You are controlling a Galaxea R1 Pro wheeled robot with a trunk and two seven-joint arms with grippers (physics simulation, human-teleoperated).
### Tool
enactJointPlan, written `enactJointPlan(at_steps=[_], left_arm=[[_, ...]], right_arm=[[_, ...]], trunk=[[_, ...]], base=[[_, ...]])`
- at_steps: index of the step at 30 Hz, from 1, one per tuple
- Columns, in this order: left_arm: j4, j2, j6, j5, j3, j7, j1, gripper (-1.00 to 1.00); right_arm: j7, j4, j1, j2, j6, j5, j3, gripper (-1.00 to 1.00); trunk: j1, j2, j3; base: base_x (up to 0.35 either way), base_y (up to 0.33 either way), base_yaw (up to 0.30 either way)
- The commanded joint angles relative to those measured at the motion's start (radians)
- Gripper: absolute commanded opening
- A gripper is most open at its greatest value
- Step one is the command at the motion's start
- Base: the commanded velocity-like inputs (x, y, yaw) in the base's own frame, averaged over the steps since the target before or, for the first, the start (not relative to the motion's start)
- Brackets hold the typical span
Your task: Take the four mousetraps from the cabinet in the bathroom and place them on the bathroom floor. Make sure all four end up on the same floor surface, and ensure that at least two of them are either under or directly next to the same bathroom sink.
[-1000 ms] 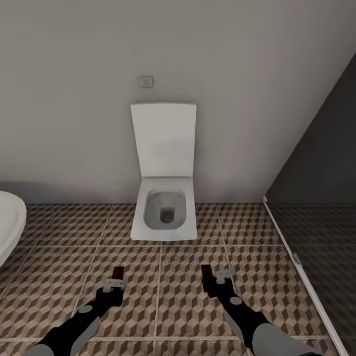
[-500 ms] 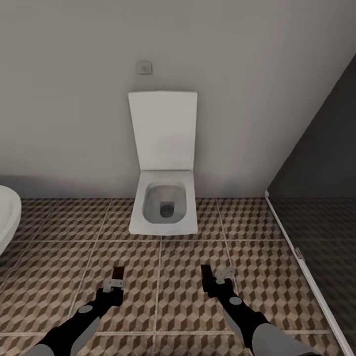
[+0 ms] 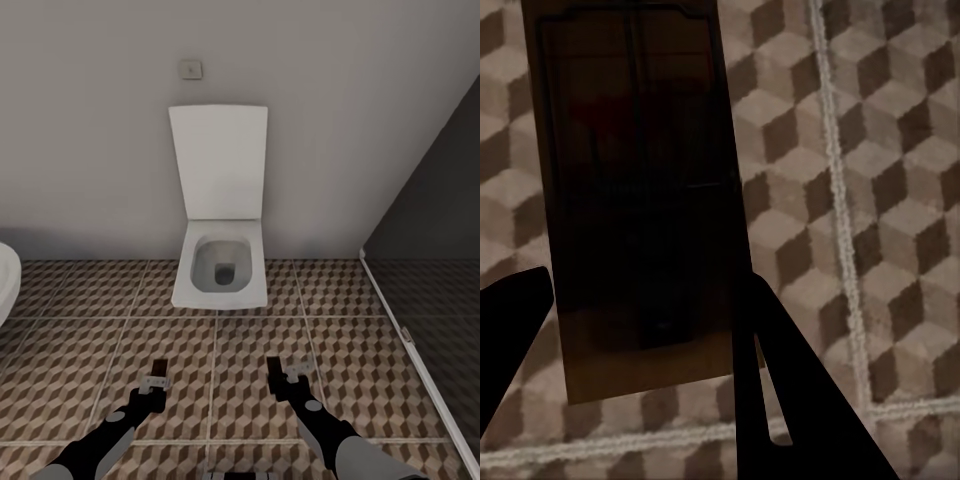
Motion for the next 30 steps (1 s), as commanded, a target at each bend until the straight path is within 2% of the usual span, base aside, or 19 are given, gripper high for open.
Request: enactJointPlan(at_steps=[1,30], left_arm=[[0.001,0.001,-0.005,0.01,-0.008,0.001,-0.001,-1.0],[0.002,0.001,-0.005,0.01,-0.008,0.001,-0.001,-1.0]], right_arm=[[-0.004,0.001,-0.001,0.0,-0.003,-0.002,0.006,-1.0],[-0.003,0.024,-0.001,0.001,-0.005,0.0,0.006,-1.0]], trunk=[[0.004,-0.008,-0.005],[0.115,-0.211,-0.142]], base=[[0.0,0.0,0.0],[0.0,0.0,0.0]])
